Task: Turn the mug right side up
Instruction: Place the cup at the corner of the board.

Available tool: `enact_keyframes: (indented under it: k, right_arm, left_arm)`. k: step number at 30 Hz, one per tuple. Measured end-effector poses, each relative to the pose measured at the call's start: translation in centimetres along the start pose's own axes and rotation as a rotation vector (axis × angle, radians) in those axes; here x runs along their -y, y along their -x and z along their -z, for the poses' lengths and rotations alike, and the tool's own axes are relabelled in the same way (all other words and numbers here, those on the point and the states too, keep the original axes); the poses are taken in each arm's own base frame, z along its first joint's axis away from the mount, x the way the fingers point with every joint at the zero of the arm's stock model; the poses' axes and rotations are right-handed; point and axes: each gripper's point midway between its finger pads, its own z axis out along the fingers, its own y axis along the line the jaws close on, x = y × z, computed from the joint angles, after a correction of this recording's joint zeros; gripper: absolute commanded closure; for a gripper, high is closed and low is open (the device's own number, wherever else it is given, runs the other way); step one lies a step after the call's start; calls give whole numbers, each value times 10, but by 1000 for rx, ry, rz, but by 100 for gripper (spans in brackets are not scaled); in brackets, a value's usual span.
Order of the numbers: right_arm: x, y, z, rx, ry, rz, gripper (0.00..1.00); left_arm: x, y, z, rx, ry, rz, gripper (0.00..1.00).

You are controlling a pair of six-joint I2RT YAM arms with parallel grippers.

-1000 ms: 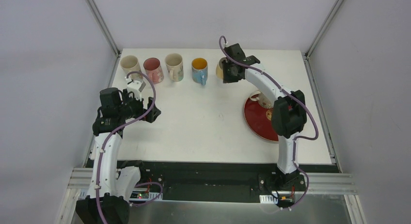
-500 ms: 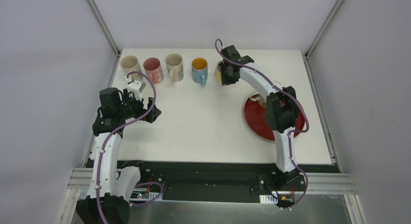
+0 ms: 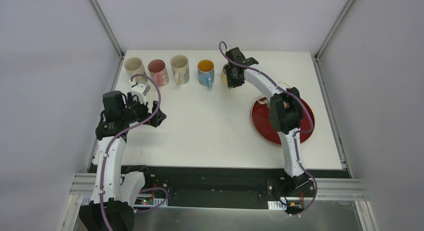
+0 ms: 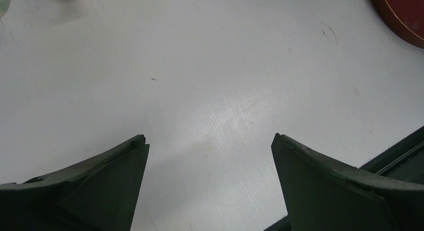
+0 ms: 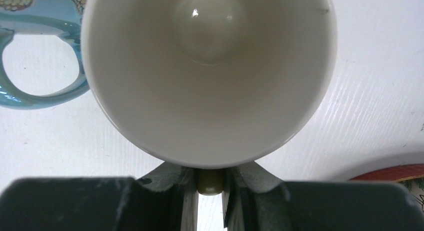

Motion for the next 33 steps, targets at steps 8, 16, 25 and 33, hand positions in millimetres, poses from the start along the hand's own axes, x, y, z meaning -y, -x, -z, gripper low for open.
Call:
enact_keyframes:
  k: [8,16,25,33]
  right_arm:
    - [0,-1,-8,-12,-7,4,100]
    - [1,-1,-8,-14,-11,4,100]
    - [0,0,-13,-15,-14,4,100]
    - [1,-4,-18,-26,-19,5,98]
  left_arm:
    - [2,1,-1,3,-16,1,0]
    - [3,1,-1,4,-20,1,0]
    - [2,1,-1,5,-17,4,0]
    - [0,1,0,6,-12,8,0]
